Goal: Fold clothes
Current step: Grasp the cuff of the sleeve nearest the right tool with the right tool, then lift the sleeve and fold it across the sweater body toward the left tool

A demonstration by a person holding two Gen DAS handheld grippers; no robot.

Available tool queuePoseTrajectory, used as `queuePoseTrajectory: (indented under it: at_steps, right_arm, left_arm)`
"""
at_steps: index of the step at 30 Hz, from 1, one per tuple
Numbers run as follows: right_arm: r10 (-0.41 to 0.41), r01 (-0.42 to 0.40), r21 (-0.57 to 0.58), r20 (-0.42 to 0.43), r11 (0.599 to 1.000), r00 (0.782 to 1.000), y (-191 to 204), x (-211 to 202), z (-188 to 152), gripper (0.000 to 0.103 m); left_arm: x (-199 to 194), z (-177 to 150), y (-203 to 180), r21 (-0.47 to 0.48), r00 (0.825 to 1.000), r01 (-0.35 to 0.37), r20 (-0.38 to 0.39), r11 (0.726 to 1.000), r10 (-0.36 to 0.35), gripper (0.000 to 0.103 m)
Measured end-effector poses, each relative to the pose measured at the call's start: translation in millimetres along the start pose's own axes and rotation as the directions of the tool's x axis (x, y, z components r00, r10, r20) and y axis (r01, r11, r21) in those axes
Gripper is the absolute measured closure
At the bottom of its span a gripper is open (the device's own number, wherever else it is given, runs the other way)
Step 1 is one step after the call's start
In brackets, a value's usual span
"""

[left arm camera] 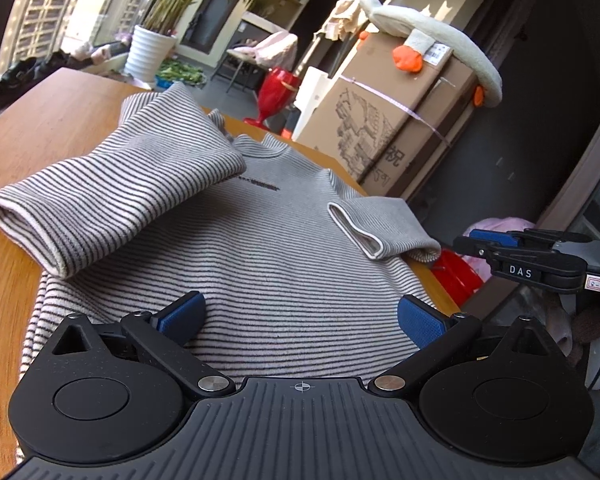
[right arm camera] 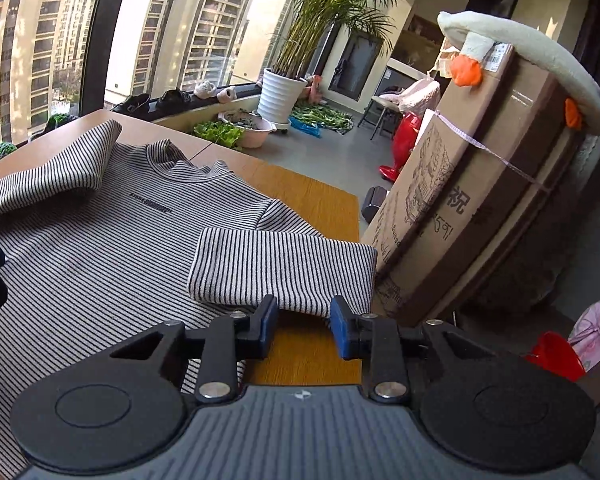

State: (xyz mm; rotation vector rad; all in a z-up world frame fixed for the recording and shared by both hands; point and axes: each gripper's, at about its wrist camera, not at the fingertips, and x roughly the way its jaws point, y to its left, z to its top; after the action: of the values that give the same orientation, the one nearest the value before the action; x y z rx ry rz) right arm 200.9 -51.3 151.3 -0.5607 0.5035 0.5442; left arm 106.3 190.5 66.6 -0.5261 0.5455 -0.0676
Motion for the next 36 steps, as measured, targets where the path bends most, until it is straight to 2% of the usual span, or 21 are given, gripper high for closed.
queuePoseTrajectory:
  at_steps: [1,3,6,10,13,14,15,16,17,18,21,25,28,30,33,36]
  right_arm:
    - [-0.003,0.003,-0.045,0.001,0.999,1.0,7.1,3.4,-0.5,0.067]
    - [-0.006,0.007,-0.124,0.007,0.992,1.0,22.0,12.5,1.4,0.05]
    - [0.01,-0.006,-0.207,0.018,0.978,1.0,42.8,31.0,8.3,0.041]
    - [0.007,-0.006,-0.311,0.002,0.951,1.0,67.8,61.5,12.9,0.037]
    - [-0.011,0.012,-0.328,0.007,0.945,1.0,71.6,82.1,14.9,0.037]
    - [-0.006,0.006,-0.333,-0.001,0.943,1.0,71.3,85.6,17.4,0.042]
    - [-0.002,-0.002,-0.338,-0.01,0.941,1.0,71.1,89.1,20.0,0.072]
    - [0.005,-0.018,-0.326,-0.042,0.945,0.999,69.1,92.0,23.8,0.088]
    - [-0.001,-0.012,-0.306,-0.042,0.952,0.999,63.5,91.1,30.5,0.093]
    - [-0.007,-0.005,-0.286,-0.041,0.958,0.999,57.7,89.9,37.3,0.094]
    - [-0.087,0.095,-0.193,0.051,0.977,0.995,20.5,72.6,71.9,0.097]
    - [-0.178,0.169,0.07,0.165,0.983,0.97,-53.4,35.9,129.6,0.1]
    - [-0.194,0.138,0.249,0.217,0.959,0.957,-97.8,12.9,159.8,0.1]
    - [-0.181,0.101,0.312,0.241,0.945,0.954,-112.3,2.0,170.5,0.1]
    - [-0.152,0.046,0.363,0.268,0.93,0.952,-121.2,-8.2,179.7,0.1]
    - [-0.125,0.02,0.36,0.271,0.933,0.954,-116.3,-7.8,182.6,0.1]
  left_arm:
    - [-0.3,-0.3,0.4,-0.002,1.0,0.001,0.001,1.0,-0.001,0.0]
    - [-0.2,-0.3,1.3,-0.006,1.0,0.003,0.003,1.0,-0.003,0.0]
    - [0.7,-0.5,0.1,-0.01,1.0,0.001,0.006,1.0,-0.001,0.0]
    - [1.3,-0.5,0.1,-0.012,1.0,0.004,0.006,1.0,-0.004,0.0]
    - [1.9,-0.4,0.0,-0.014,1.0,0.005,0.006,1.0,-0.005,0.0]
    - [2.0,-0.4,0.1,-0.014,1.0,0.005,0.006,1.0,-0.005,0.0]
    - [1.7,-0.5,0.1,-0.015,1.0,0.006,0.007,1.0,-0.006,0.0]
    - [1.5,-0.7,0.1,-0.016,1.0,0.007,0.007,1.0,-0.007,0.0]
    - [1.4,-0.7,0.5,-0.017,1.0,0.008,0.007,1.0,-0.008,0.0]
    - [1.4,-0.6,0.8,-0.018,1.0,0.009,0.007,1.0,-0.009,0.0]
    - [1.7,-0.4,1.6,-0.022,1.0,0.013,0.008,1.0,-0.013,0.0]
    - [1.9,0.1,1.7,-0.025,1.0,0.015,0.009,1.0,-0.015,0.0]
    - [2.0,0.3,2.1,-0.029,1.0,0.019,0.01,0.999,-0.018,0.0]
    - [2.0,0.4,2.7,-0.032,1.0,0.021,0.01,0.999,-0.021,0.0]
    - [1.9,0.7,3.7,-0.037,1.0,0.026,0.012,0.999,-0.025,0.0]
    - [1.5,0.1,3.9,-0.04,1.0,0.028,0.012,0.999,-0.027,0.0]
